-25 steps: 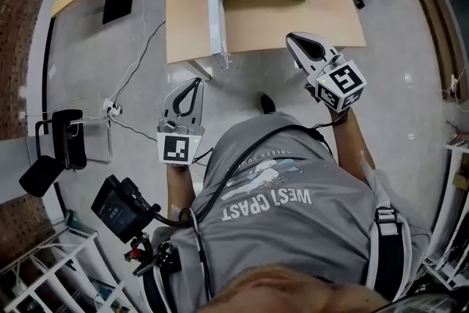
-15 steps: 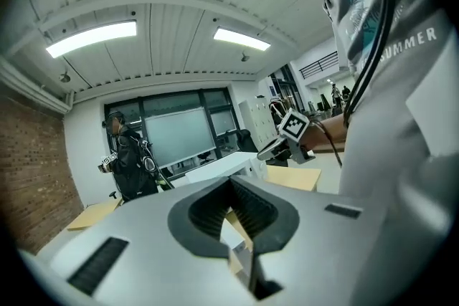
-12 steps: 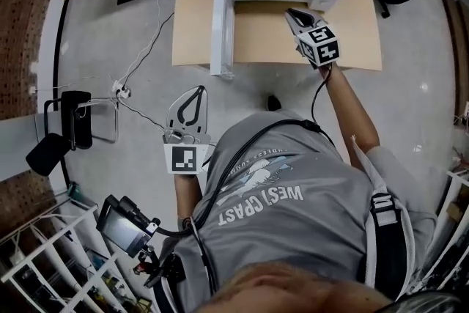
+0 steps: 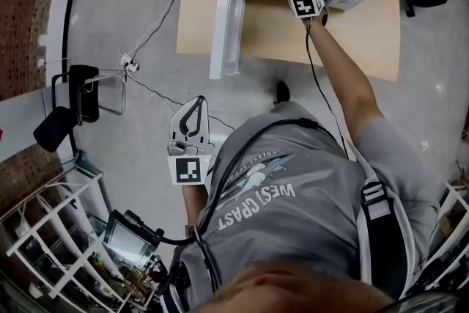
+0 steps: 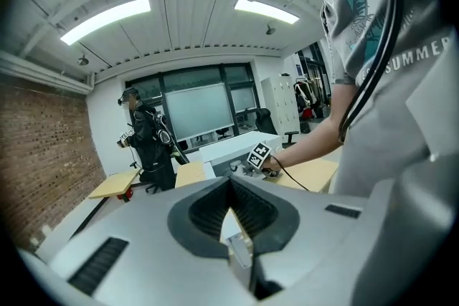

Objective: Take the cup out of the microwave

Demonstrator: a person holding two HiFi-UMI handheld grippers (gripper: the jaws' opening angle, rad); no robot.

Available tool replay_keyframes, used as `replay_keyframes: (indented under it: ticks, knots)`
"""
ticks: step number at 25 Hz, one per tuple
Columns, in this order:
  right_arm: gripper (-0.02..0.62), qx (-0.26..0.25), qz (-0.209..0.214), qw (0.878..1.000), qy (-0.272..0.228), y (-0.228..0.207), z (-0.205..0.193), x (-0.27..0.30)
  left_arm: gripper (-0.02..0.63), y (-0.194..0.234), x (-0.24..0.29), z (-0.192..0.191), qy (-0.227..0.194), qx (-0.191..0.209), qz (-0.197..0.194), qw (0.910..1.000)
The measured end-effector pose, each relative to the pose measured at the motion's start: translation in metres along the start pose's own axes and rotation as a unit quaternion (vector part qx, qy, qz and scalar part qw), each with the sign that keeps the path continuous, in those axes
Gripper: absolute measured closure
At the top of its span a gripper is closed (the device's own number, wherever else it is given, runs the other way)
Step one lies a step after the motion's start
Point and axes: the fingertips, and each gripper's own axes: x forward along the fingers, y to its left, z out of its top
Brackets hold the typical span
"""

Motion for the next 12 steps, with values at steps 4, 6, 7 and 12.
replay_keyframes:
  ticks: [4,6,7,12]
  knots:
    - [0.377,-0.023,-0.012,1.000,0.011,-0.005,0.000,0.036,0.563,0.006,0.004,-0.007,0.020,-0.009,0.016,0.9996]
    - [0.377,-0.033,-0.022,0.999,0.010,-0.009,0.005,0.048,0.563,0.011,0.006,-0.009,0.023,-0.014,0.023,0.9994]
    - [0.377,-0.036,-0.026,0.999,0.011,-0.010,0.006,0.053,0.563,0.012,0.005,-0.010,0.026,-0.017,0.026,0.9992]
    - [0.380,-0.045,-0.036,0.998,0.012,-0.011,0.012,0.069,0.563,0.018,0.003,-0.015,0.032,-0.024,0.036,0.9986]
